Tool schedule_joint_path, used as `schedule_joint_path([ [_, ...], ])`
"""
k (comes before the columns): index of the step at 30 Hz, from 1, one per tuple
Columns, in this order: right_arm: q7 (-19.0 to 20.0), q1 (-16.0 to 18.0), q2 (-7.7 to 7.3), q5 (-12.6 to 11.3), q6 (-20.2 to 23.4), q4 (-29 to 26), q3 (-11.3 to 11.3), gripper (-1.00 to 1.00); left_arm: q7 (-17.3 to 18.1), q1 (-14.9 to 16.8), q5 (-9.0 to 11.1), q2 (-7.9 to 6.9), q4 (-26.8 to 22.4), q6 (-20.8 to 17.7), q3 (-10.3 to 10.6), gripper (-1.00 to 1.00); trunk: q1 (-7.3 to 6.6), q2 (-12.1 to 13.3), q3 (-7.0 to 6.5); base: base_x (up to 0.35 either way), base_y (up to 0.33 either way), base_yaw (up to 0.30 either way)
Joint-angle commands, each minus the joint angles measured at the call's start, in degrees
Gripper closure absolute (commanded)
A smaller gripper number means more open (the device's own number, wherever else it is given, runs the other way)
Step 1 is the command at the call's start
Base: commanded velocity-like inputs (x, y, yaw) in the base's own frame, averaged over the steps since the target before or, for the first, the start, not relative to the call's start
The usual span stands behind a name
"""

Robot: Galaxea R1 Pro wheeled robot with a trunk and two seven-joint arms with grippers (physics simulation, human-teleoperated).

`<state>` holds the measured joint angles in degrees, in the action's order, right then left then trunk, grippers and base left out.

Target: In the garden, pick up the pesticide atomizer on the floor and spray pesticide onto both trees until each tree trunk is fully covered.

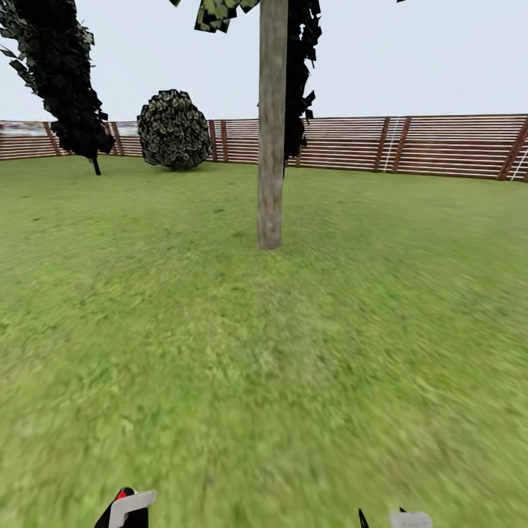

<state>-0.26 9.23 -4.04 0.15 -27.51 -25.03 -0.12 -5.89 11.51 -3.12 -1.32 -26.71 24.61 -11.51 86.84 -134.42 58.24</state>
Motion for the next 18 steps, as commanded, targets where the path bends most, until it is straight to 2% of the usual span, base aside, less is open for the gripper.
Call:
schedule_joint_path([
  [1, 0.0, 0.0, 0.0, -0.1, 0.0, 0.0, 0.0, -1.0, 0.0, 0.0, 0.0, 0.0, 0.0, 0.0, 0.0, 1.0, 0.0, 0.0, 0.0, 0.334, 0.0, 0.0],
  [18, 0.0, 0.0, 0.0, -0.1, 0.1, 0.0, -0.1, -1.0, 0.0, 0.0, 0.0, 0.0, 0.0, 0.0, 0.0, 1.0, 0.0, 0.0, 1.07, 0.334, 0.0, 0.0],
])
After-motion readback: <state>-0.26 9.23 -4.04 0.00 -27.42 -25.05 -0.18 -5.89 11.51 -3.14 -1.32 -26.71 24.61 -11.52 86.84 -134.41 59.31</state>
